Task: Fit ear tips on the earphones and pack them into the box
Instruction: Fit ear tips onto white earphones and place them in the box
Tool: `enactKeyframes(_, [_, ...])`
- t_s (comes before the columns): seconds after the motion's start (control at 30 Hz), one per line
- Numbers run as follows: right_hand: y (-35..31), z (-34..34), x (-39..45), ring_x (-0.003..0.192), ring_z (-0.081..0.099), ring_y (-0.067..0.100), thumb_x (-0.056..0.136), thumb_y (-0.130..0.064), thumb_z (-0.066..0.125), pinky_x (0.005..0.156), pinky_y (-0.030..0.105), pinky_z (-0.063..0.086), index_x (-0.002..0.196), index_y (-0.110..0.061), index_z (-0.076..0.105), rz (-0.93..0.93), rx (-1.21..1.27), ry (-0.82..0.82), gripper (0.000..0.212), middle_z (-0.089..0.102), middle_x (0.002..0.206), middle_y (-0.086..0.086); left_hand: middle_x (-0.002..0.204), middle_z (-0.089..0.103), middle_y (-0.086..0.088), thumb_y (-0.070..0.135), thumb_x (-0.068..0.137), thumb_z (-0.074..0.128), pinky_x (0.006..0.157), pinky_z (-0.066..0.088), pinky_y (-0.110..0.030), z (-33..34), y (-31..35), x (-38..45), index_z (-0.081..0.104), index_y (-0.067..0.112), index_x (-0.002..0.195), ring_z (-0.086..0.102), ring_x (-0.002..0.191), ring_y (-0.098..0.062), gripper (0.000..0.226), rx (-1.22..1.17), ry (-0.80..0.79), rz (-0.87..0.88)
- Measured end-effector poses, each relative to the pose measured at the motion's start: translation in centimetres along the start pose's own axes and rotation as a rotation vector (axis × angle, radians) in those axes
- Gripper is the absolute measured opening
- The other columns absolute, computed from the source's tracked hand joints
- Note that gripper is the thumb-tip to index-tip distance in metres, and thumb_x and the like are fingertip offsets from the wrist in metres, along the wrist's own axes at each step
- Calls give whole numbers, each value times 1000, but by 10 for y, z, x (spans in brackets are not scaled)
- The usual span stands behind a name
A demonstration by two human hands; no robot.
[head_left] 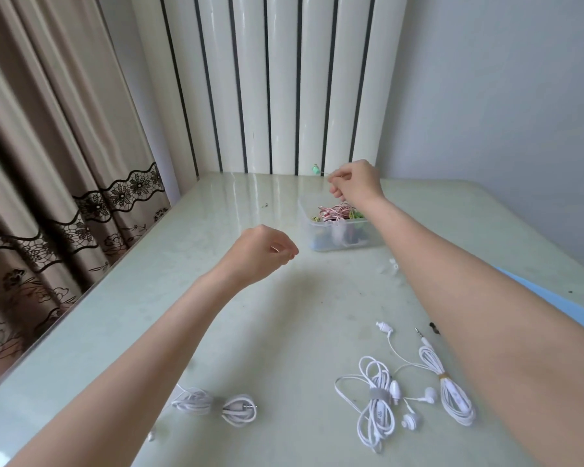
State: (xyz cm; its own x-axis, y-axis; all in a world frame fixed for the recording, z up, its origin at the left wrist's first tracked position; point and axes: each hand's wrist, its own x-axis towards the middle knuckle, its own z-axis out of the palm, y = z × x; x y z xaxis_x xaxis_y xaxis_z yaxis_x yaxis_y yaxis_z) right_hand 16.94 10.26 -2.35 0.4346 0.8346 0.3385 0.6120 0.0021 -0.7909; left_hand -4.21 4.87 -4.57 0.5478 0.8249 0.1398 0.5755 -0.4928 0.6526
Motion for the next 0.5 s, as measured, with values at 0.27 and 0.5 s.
enactKeyframes(0.27, [7,-44,1,102,61,33,80,9,48,97,40,47,116,-3,59,80,-414,-65,39,60,119,22,96,67,6,24,85,58,83,48,-25,-27,23,-10,68,22,101,62,90,-12,19,302,-360,-60])
enactKeyframes(0.5, [-38,-30,-94,55,62,11,87,-9,54,53,20,52,96,-3,62,-23,-333,-664,14,64,82,12,116,55,6,36,85,59,95,46,-34,-34,13,-69,58,26,114,56,107,-18,31,561,-518,-215])
